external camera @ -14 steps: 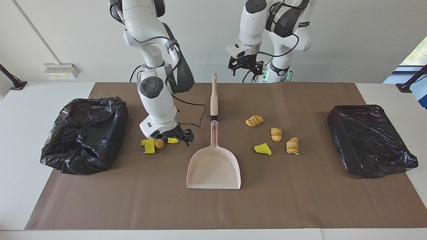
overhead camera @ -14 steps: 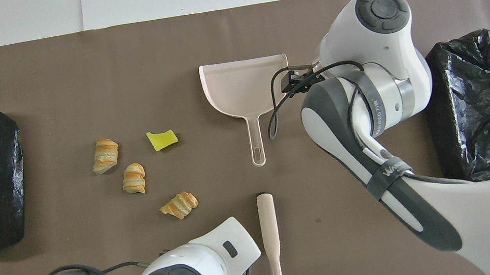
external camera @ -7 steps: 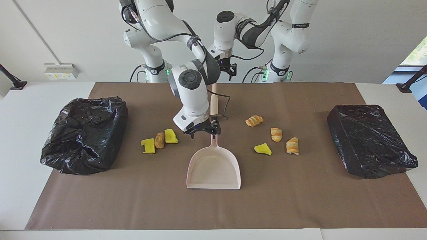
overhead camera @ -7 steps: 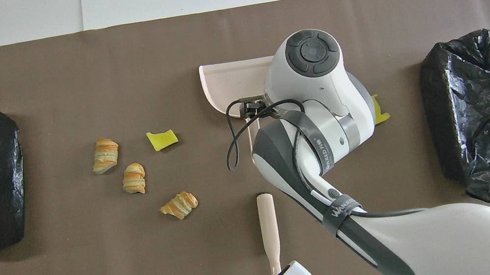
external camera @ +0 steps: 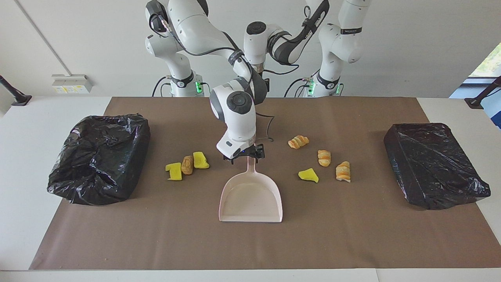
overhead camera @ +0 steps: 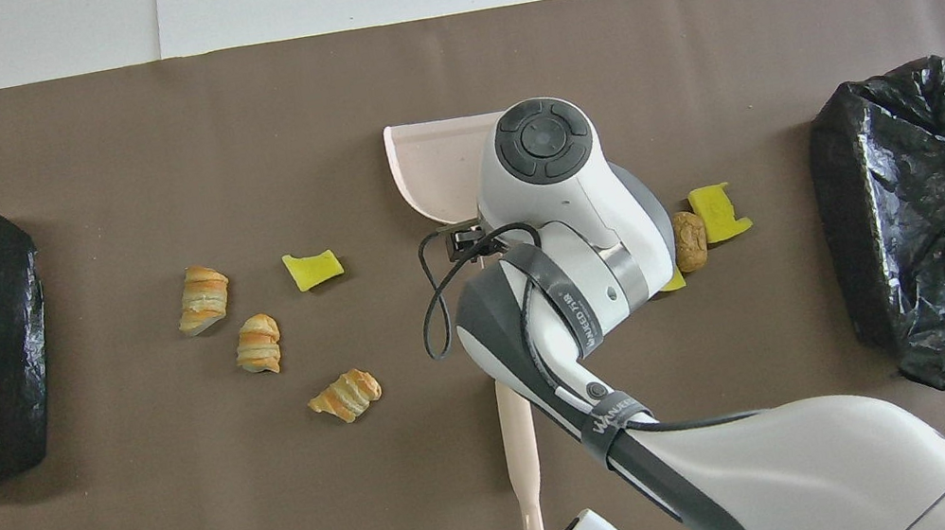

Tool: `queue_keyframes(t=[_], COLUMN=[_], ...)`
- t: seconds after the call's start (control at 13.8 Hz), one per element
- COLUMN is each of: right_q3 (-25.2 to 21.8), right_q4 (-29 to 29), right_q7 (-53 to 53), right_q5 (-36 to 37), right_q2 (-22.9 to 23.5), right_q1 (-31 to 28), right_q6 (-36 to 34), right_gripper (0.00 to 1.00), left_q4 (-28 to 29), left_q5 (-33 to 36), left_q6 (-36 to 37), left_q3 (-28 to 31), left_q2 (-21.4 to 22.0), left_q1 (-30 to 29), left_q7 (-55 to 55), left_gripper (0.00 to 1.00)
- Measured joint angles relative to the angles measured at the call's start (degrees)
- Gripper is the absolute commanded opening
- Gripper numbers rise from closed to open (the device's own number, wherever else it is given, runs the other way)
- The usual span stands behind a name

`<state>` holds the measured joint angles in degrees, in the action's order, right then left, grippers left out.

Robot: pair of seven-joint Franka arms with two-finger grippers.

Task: Sweep and dump trash in bin
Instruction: 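Grasp the beige dustpan handle with the right gripper and lift it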

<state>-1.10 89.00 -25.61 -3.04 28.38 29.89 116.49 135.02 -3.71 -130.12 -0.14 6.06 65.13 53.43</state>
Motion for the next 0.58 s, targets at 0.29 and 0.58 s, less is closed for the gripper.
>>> queue_keyframes(t=[0.29,0.58], right_q3=[0.0,-0.1], right_q4=[0.7,1.5], right_q7=[0.3,1.1], right_q5=[0.0,-0.1], right_q2=[0.1,0.1], right_q1=[1.2,1.2], right_q6=[0.0,0.0], right_gripper=[0.39,0.0], left_q4=[0.5,1.0], left_q5=[-2.4,-3.0], left_q6=[-0.3,-1.0], left_q3=[0.1,0.1], left_q2=[-0.1,-2.4], left_q1=[0.5,0.6], left_q7=[0.8,1.1], left_gripper=[0.87,0.78])
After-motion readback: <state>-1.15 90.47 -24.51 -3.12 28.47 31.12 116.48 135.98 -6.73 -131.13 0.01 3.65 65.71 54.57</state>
